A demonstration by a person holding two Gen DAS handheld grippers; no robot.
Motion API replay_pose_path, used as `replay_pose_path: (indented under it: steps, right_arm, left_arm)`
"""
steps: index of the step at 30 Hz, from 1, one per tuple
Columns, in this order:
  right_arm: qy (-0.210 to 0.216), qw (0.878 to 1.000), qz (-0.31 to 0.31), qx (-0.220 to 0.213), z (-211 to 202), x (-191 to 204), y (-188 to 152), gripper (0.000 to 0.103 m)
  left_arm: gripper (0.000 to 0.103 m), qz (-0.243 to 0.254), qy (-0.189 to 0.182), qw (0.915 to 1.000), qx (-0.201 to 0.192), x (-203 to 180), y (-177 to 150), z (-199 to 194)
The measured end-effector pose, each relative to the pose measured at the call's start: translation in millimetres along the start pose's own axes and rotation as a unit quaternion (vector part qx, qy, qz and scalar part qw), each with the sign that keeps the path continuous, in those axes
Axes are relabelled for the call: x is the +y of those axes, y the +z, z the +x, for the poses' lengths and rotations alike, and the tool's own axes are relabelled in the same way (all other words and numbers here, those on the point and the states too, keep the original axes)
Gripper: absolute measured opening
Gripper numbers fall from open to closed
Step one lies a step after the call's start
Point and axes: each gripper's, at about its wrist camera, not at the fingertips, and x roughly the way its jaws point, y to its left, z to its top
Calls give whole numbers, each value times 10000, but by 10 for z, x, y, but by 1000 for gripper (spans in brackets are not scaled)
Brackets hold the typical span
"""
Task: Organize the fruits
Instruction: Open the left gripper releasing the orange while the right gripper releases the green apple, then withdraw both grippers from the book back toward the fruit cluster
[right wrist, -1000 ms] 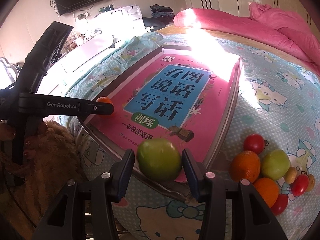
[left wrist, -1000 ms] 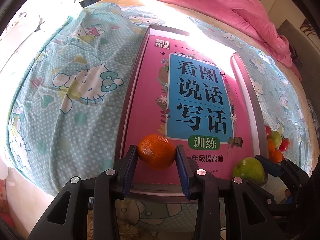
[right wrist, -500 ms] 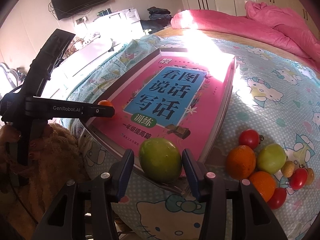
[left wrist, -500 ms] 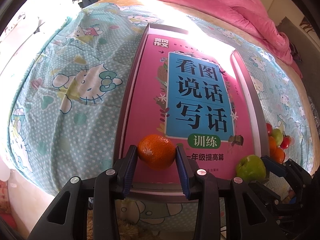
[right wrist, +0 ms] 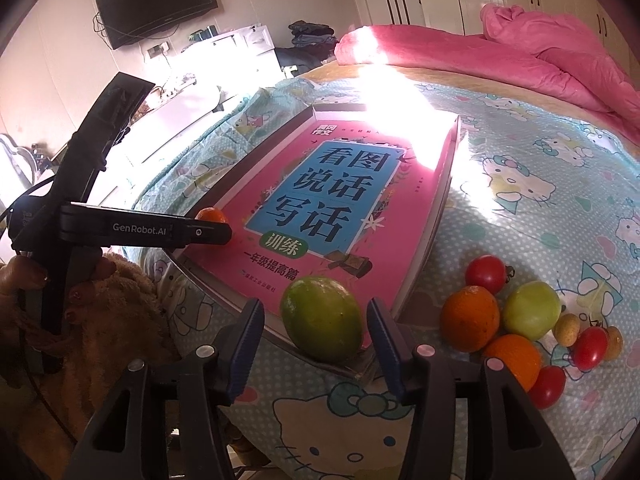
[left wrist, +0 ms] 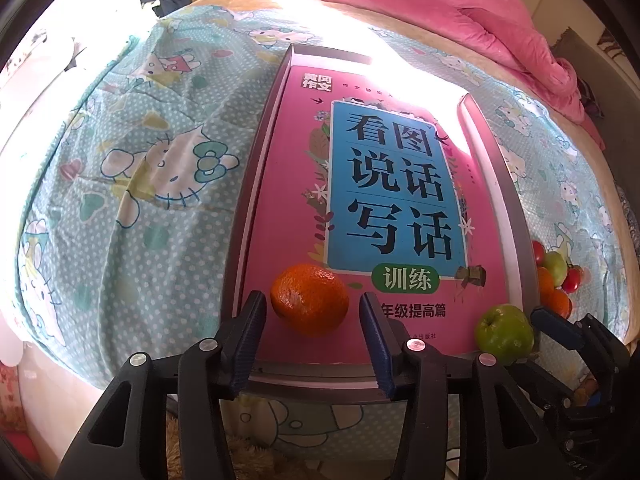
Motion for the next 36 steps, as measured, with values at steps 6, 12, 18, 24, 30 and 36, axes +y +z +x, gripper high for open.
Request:
replay_pose_path:
  steps: [6,12,18,24,30,36]
  right_arm:
    - [-13,10000,48,-76,-40,-20,8,56]
    - [-33,9999,44,-124,-71,-12,-3,58]
    - [-29,9998,47,-211,-116,-5,3,58]
    - [-50,9996,11,-265,-146,-1,8,60]
    - [-98,9994,38,-333,-175,-3,12,63]
    - [-148,9991,83,-380,-203,-41,16,65]
  left_arm:
    - [53,15,-13,10000,-24,-4,-5,-17]
    - [54,1,-48,10000,-84,-1,-6,-50]
    - [67,64,-164,9989,-438,-25,-8,-197]
    - [70,107,-247,9975,-646,-58,1,-273]
    - [70,46,-315,9954,-907,-67,17,-354]
    - [71,45,-314,9954,-906,-84,20,-348]
